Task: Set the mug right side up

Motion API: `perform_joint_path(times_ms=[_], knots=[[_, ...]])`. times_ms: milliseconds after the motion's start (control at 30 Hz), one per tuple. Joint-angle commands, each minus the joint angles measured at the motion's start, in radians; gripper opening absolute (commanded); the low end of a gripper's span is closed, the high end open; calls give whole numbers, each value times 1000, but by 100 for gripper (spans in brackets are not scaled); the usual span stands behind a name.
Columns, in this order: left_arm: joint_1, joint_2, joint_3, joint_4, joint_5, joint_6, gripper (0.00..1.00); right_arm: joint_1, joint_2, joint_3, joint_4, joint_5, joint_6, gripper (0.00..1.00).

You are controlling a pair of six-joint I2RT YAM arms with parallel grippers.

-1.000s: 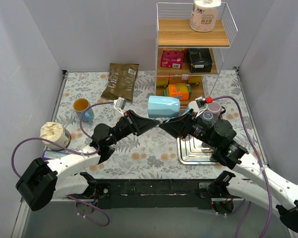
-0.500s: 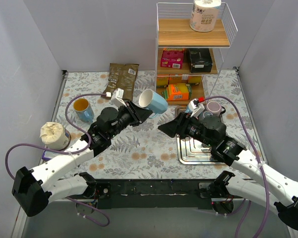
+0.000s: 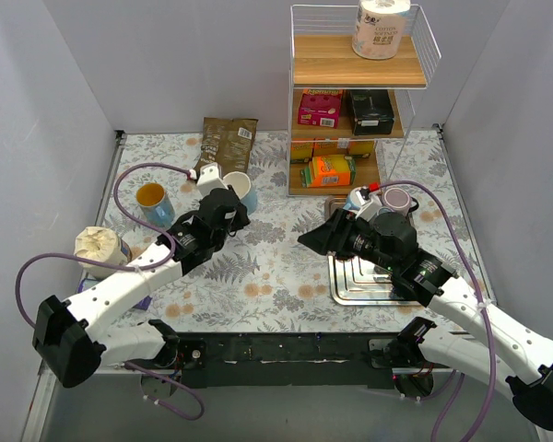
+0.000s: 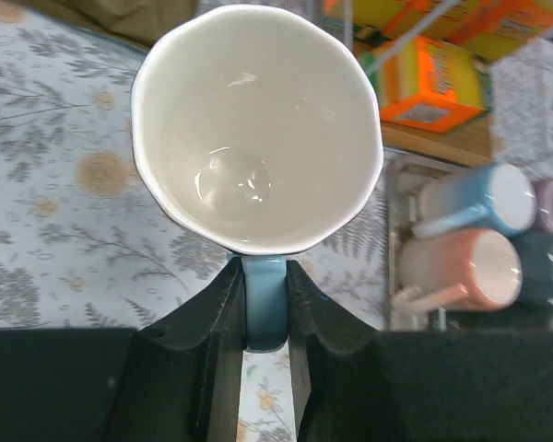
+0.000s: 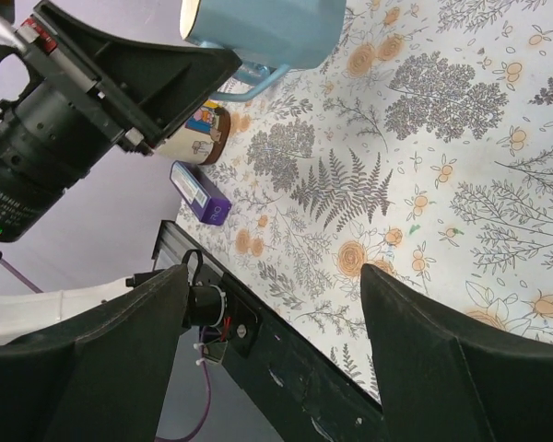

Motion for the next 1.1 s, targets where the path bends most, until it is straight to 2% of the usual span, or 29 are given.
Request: perform_joint_path(times_ms=[0,133,300,467,733,1067], knots=[[74,28,67,-72,-178,-22,0,-18,-3,2,-4,-21,14,82],[206,29,-7,17,-164,15,0,-35,-10,-12,-7,-40,19,81],[297,97,-34,82,-158,75,0,-58,-16,-24,-4,-54,22,81],[331,199,-48,131,-168,96,0,-81,-8,-29,2,-86,22,80],[419,259,-93,253,-123,153,0,-110,1,-38,7,-124,16,80],[458,416,-85,363,-108,246,0,-141,36,-41,14,-170,6,82]])
